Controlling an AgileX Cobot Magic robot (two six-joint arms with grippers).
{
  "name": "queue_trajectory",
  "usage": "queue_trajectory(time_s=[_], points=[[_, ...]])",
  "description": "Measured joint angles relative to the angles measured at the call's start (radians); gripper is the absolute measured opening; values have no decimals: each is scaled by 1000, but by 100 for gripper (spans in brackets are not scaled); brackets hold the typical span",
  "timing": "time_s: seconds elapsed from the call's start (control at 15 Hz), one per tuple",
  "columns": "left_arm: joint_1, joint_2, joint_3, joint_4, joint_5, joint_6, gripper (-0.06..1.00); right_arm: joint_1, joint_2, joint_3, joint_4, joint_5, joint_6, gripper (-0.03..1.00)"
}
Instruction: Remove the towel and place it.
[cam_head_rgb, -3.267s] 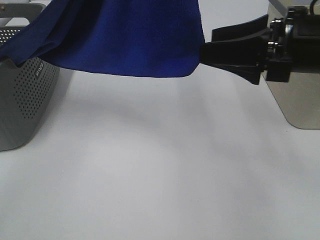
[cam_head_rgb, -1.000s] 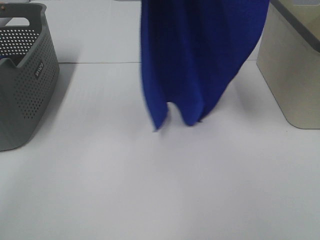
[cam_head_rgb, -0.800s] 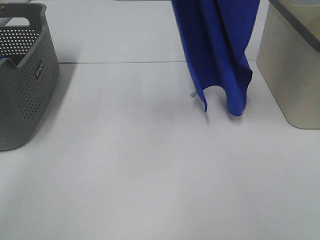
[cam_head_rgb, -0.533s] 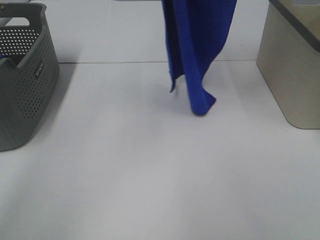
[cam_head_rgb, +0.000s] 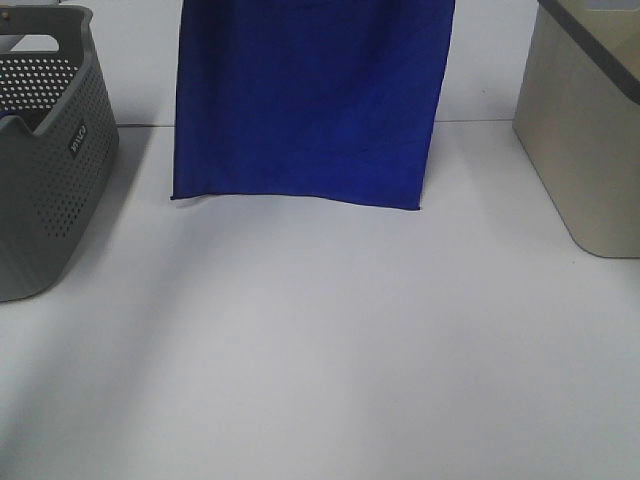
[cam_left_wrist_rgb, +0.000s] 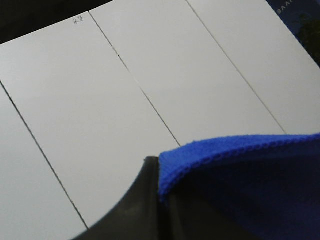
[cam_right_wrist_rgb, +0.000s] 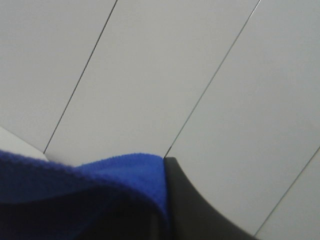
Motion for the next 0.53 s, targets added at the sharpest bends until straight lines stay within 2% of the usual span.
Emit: queue_trajectory(time_s=[0.07,0.13,0.27,0.4,0.53], points=[[9,28,-32,-2,-10,0,0,0,32,-46,0,-2,0,2],[20,150,-228,-5,-17,19,0,0,133,-221,0,-15,0,2],[20,311,-501,-5,28,73,0,0,193,-333,0,-27,0,2],[20,415,-714,-5,102,79,0,0,202,-357,7,-31,0,2],[20,447,-771,-5,161,77,0,0,207,-359,10,10,0,2]])
